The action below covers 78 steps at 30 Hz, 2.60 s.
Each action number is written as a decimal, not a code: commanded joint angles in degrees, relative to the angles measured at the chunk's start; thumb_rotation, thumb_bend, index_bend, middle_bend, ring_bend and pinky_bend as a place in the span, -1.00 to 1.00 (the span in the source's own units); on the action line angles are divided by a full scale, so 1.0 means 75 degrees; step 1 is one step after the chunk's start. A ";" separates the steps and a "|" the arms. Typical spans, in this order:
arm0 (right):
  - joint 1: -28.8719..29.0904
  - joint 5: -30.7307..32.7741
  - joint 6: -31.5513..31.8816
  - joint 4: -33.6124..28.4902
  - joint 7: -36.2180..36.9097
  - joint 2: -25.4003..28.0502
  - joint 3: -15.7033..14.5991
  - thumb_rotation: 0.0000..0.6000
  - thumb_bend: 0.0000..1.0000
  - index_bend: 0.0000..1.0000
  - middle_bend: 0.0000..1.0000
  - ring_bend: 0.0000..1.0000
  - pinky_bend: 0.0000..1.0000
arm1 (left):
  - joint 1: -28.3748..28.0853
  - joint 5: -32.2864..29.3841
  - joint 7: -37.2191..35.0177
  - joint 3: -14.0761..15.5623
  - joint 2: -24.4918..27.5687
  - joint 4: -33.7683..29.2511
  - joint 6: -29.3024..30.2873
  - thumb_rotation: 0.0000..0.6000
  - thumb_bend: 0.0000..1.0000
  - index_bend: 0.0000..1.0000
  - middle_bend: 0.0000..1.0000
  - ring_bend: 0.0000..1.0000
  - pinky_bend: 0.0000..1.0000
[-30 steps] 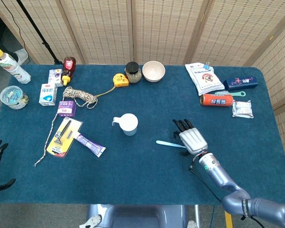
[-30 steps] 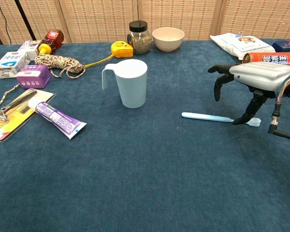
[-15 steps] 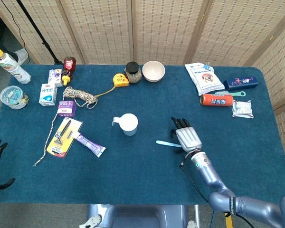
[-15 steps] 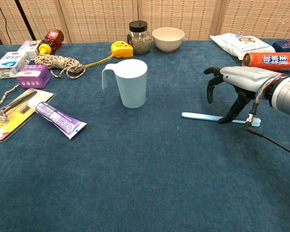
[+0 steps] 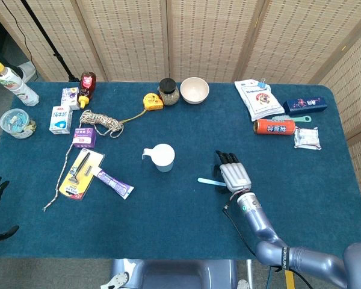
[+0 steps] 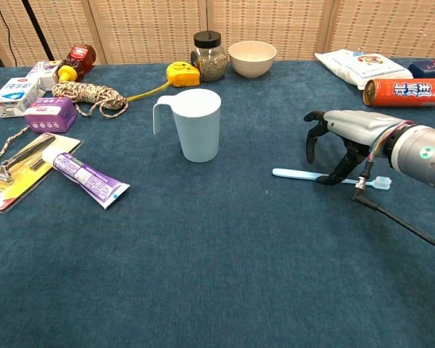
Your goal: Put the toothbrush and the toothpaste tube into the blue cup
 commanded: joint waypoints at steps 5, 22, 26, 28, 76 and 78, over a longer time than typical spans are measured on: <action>0.0006 0.0025 -0.0039 0.0052 0.0044 -0.0006 -0.0073 1.00 -0.40 -0.06 -0.97 -1.00 -1.00 | -0.0005 0.0011 0.0022 0.0009 -0.0006 0.0001 -0.0011 1.00 -0.97 -1.00 -1.00 -1.00 -1.00; -0.0005 -0.0181 -0.0146 0.0585 0.0478 -0.0169 -0.0185 1.00 -0.34 0.07 -0.93 -1.00 -1.00 | -0.0035 -0.0048 0.0135 -0.0004 -0.0037 -0.0038 -0.0078 1.00 -0.97 -1.00 -1.00 -1.00 -1.00; 0.0009 -0.0186 -0.0164 0.0645 0.0483 -0.0200 -0.0194 1.00 -0.33 0.09 -0.92 -1.00 -1.00 | -0.0037 -0.0063 0.0166 -0.0009 -0.0047 -0.0046 -0.0082 1.00 -0.97 -1.00 -1.00 -1.00 -1.00; 0.0009 -0.0192 -0.0162 0.0679 0.0504 -0.0222 -0.0193 1.00 -0.32 0.13 -0.90 -1.00 -1.00 | -0.0043 -0.0068 0.0173 -0.0010 -0.0047 -0.0047 -0.0094 1.00 -0.97 -1.00 -1.00 -1.00 -1.00; 0.1326 -0.0059 0.0093 -0.1168 0.3027 0.0263 0.2293 1.00 -0.27 0.21 -0.84 -1.00 -1.00 | -0.0170 -0.0153 -0.0115 -0.0014 0.0093 -0.0024 -0.0344 1.00 -0.97 -1.00 -1.00 -1.00 -1.00; 0.1537 0.0043 0.0116 -0.1050 0.2941 0.0079 0.2350 1.00 -0.27 0.21 -0.84 -1.00 -1.00 | -0.0196 -0.0181 -0.0140 -0.0019 0.0115 -0.0028 -0.0399 1.00 -0.97 -1.00 -1.00 -1.00 -1.00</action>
